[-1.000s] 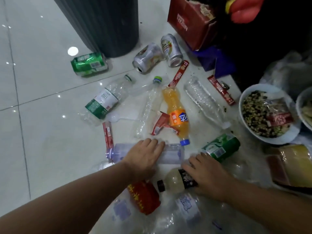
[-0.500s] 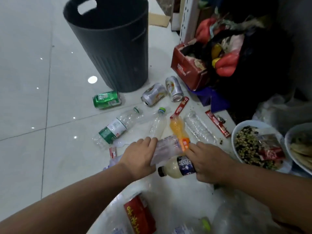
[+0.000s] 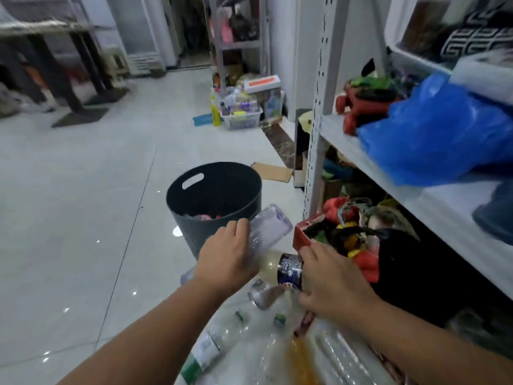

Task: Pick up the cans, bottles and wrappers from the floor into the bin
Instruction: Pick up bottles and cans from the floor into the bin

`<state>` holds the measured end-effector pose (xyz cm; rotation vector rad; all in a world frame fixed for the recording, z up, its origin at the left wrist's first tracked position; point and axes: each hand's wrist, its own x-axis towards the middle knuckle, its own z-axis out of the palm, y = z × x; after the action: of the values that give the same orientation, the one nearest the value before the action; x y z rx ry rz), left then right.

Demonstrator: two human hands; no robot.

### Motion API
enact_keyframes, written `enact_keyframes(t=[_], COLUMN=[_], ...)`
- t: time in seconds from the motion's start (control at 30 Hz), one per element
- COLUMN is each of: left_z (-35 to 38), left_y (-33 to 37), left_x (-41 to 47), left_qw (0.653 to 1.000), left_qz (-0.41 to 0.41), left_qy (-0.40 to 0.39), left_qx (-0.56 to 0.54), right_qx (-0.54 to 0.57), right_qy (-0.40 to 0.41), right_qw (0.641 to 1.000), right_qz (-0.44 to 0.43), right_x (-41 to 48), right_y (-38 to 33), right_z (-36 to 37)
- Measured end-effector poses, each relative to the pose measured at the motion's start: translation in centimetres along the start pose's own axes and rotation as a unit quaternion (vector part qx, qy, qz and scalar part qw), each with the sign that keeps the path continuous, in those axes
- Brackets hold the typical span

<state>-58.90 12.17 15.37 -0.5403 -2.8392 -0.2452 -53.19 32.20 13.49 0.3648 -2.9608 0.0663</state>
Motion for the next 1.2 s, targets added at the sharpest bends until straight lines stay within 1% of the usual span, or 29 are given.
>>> enact_keyframes(t=[0.1,0.17,0.23,0.3,0.37,0.43,0.53,0.6,0.7,0.8,0.97,1.13,1.2], left_z=[-0.7,-1.7,-3.0,-4.1,-4.8,-4.9,-4.0,-2.9,-1.0,0.9,3.8,6.7,7.9], left_y=[-1.8,-4.0,-6.5,-9.2,-11.8,-13.9,-15.9,-16.8,-18.0,-18.9,-20.0,-21.3,-21.8], left_x=[3.2,4.8,6.8,8.9,11.0,13.2,16.3,18.0,20.0,21.8,23.0,23.4,23.7], left_qw=[0.993,0.99,0.99,0.988,0.98,0.968,0.945,0.937,0.937,0.938,0.945,0.951,0.949], left_qz=[-0.007,0.021,0.044,0.028,-0.01,-0.036,-0.07,-0.071,-0.057,-0.051,-0.03,0.001,-0.001], left_qy=[0.078,0.104,0.117,0.129,0.15,0.158,0.162,0.168,0.158,0.13,0.069,0.018,0.008], left_qx=[-0.091,-0.089,-0.069,-0.084,-0.133,-0.194,-0.274,-0.299,-0.306,-0.317,-0.318,-0.308,-0.314], right_qx=[-0.028,-0.051,-0.048,-0.031,-0.023,-0.016,-0.053,-0.061,-0.081,-0.108,-0.109,-0.102,-0.083], right_qy=[0.041,0.061,0.079,0.11,0.135,0.131,0.095,0.065,0.007,-0.072,-0.186,-0.279,-0.318], right_qw=[0.999,0.997,0.995,0.992,0.987,0.987,0.99,0.992,0.993,0.988,0.968,0.936,0.92], right_qz=[0.015,0.014,0.031,0.059,0.081,0.096,0.09,0.093,0.086,0.088,0.126,0.188,0.215], right_x=[3.9,6.7,9.3,11.9,14.6,17.3,21.2,23.4,26.3,28.4,30.1,30.8,31.0], right_y=[1.1,1.0,0.4,-0.8,-2.0,-3.2,-4.8,-5.6,-6.8,-7.9,-9.1,-9.5,-9.5], right_z=[-1.1,-1.7,-2.3,-3.0,-4.0,-5.0,-5.3,-5.1,-3.8,-1.8,2.4,7.0,8.8])
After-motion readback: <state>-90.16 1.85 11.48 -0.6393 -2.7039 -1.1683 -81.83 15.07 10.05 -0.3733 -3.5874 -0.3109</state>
